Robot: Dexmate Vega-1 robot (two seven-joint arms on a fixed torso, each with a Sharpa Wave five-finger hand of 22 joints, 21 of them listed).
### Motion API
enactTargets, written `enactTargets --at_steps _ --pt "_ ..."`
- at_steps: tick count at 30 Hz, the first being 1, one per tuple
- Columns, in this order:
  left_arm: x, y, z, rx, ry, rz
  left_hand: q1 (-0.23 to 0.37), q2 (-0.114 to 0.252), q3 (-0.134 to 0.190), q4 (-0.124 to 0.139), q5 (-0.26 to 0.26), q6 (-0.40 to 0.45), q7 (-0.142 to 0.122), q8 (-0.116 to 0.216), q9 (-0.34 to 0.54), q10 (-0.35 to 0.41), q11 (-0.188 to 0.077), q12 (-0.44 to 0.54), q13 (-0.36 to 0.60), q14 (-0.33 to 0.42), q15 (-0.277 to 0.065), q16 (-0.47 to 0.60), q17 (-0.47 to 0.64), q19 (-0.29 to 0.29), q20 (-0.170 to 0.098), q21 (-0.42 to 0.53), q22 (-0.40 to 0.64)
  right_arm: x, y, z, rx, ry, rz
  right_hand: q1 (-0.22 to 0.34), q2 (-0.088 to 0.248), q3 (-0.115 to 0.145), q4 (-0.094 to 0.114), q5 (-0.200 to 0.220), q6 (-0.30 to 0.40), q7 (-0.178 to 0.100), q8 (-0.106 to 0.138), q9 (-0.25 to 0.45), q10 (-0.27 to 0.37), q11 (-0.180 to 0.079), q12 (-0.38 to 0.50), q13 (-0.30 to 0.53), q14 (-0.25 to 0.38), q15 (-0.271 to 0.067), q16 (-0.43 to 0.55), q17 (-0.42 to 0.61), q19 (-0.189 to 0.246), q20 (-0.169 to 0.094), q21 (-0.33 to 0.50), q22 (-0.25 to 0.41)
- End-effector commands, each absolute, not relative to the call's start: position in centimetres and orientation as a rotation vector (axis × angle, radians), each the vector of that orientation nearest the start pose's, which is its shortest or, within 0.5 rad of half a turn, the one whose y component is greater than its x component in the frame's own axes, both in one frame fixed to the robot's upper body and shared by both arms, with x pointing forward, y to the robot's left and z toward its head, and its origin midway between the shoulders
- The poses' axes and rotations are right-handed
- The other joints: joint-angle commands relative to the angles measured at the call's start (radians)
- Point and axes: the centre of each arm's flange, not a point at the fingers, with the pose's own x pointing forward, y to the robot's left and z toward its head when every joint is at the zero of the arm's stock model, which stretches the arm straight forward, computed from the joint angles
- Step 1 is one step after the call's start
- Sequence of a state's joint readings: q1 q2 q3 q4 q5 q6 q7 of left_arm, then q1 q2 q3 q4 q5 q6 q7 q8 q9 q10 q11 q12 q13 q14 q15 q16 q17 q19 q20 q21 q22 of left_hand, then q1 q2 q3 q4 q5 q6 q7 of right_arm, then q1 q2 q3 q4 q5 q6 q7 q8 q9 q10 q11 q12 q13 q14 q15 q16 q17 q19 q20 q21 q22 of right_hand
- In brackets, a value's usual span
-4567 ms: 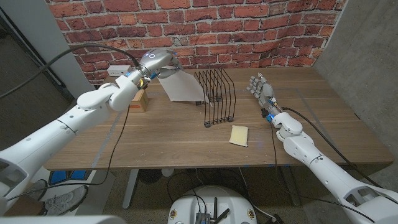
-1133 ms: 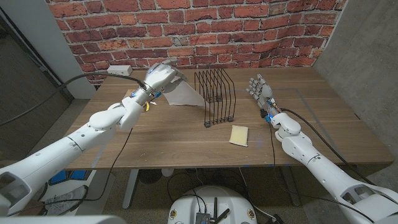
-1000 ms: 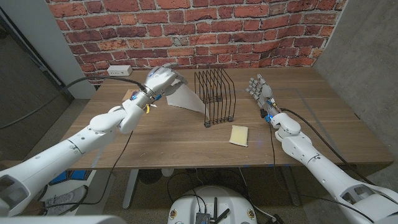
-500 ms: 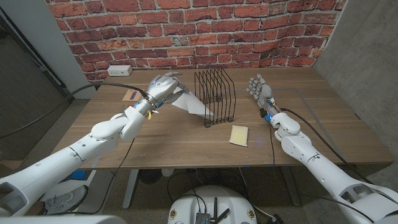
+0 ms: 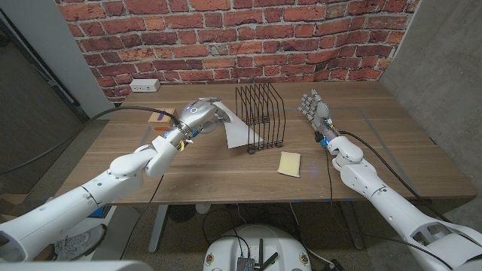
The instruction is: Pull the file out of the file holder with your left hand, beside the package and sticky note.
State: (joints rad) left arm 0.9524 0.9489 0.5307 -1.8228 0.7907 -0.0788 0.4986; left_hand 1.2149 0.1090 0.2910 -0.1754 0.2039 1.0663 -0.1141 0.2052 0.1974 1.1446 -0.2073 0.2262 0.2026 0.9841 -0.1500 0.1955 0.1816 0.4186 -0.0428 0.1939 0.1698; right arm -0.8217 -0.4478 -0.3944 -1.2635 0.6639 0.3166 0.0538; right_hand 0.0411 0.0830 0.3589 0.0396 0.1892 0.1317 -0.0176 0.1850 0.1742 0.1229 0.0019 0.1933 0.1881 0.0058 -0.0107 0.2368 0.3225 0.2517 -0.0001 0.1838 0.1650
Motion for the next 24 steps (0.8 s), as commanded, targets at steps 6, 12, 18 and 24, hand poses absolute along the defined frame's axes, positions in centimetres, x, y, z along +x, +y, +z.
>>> enactTargets --at_steps 6,12,18,24 --pt "52.9 23.3 -2.4 1.500 -1.054 0.131 0.010 0.003 -0.001 0.000 0.004 -0.003 0.005 -0.004 0.003 0.005 -0.002 0.004 0.003 -0.004 -0.094 -0.003 0.002 0.008 -0.161 -0.002 0.003 66.1 -25.9 -2.9 0.094 -0.604 0.263 0.002 0.053 0.002 0.001 0.006 0.011 -0.003 0.006 0.006 0.007 -0.001 0.003 0.003 0.011 0.006 0.007 0.002 0.009 0.003 0.006 0.004" --pt "53.1 23.5 -3.0 1.464 -1.002 0.117 0.010 0.003 -0.001 0.000 0.004 -0.005 0.004 -0.005 0.003 0.003 -0.002 0.003 0.003 -0.006 -0.094 -0.004 0.001 0.008 -0.160 -0.002 0.003 65.9 -25.9 -3.0 0.095 -0.603 0.259 0.001 0.053 0.002 0.002 0.006 0.011 -0.003 0.006 0.006 0.007 -0.001 0.003 0.003 0.011 0.006 0.007 0.003 0.009 0.004 0.006 0.004" --pt "53.0 24.2 -3.7 1.485 -0.961 0.124 0.009 0.003 -0.002 0.000 0.004 -0.004 0.003 -0.004 0.003 0.001 -0.002 0.002 0.003 -0.007 -0.094 -0.004 0.001 0.009 -0.160 -0.002 0.003 65.9 -25.8 -3.2 0.099 -0.602 0.257 0.001 0.053 0.002 0.002 0.006 0.011 -0.003 0.006 0.006 0.008 -0.001 0.003 0.003 0.011 0.007 0.007 0.003 0.009 0.004 0.006 0.004" --pt "52.7 24.7 -4.2 1.485 -0.926 0.144 0.009 0.003 -0.002 0.000 0.005 -0.004 0.003 -0.004 0.003 0.001 -0.002 0.002 0.003 -0.008 -0.094 -0.005 0.001 0.009 -0.160 -0.002 0.003 65.9 -25.8 -3.3 0.099 -0.601 0.259 0.001 0.053 0.002 0.002 0.006 0.012 -0.003 0.006 0.006 0.008 -0.001 0.003 0.003 0.011 0.006 0.007 0.003 0.009 0.004 0.006 0.004"
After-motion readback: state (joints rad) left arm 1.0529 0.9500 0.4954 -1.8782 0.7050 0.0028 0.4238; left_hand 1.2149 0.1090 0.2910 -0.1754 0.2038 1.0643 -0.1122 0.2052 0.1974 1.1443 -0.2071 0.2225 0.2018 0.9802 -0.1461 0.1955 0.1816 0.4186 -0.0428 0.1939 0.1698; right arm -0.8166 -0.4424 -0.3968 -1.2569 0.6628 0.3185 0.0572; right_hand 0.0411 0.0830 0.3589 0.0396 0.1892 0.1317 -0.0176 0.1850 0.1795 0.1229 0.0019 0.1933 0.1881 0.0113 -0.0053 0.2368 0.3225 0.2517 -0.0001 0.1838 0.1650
